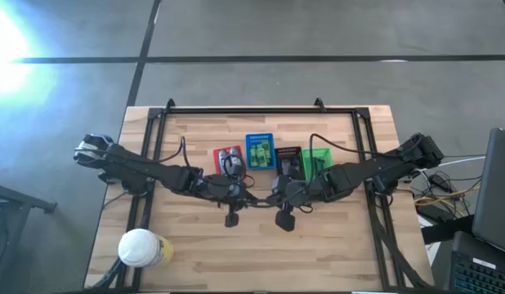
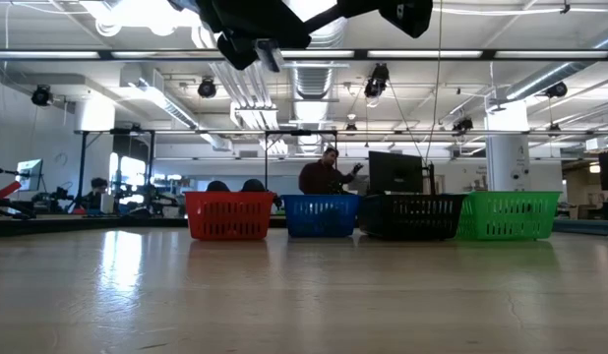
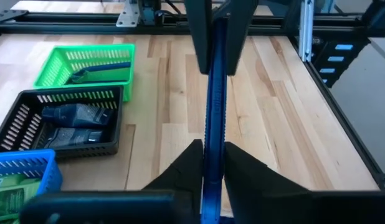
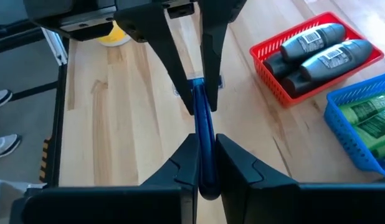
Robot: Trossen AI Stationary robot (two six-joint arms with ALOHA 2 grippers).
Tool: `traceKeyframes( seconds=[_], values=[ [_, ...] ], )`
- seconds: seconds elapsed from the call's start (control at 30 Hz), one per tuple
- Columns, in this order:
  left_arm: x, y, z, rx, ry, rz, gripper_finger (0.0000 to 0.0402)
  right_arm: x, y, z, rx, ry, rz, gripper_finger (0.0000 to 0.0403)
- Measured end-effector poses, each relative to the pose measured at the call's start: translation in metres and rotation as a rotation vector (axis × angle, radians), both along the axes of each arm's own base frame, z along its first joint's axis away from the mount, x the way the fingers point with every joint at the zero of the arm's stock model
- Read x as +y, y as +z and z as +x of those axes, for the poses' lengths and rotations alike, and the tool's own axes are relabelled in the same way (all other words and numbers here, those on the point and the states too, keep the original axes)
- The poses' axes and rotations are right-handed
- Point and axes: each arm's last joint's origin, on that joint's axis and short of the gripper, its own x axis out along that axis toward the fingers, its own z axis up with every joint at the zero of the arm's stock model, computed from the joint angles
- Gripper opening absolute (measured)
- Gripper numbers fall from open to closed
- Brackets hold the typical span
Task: Pick & Place Travel size toiletries
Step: Put the blue razor into the green bin
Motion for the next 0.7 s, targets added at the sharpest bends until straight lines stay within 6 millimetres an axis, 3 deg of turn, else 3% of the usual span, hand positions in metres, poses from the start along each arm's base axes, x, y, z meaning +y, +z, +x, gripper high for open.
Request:
traceKeyframes(
  seconds=[0.23,0.4,0.53,0.7],
  values=[
    [0.0,0.001,0.0,-0.008,0.037,-0.04,0.0154,-0.01,-0.006,-0.003,0.064,-0.074,-0.037,0.0029],
    [0.001,0.006,-0.004,-0.014,0.064,-0.035,0.0222,-0.019,-0.013,-0.016,0.147,-0.308,-0.102,0.0029],
    [0.003,0.011,-0.015,0.011,0.125,-0.009,0.0252,-0.019,-0.014,-0.047,0.179,-0.651,-0.144,0.0029],
    [0.007,0.018,-0.028,0.042,0.154,0.019,0.026,-0.013,-0.027,-0.093,0.222,-1.05,-0.141,0.0029]
  ],
)
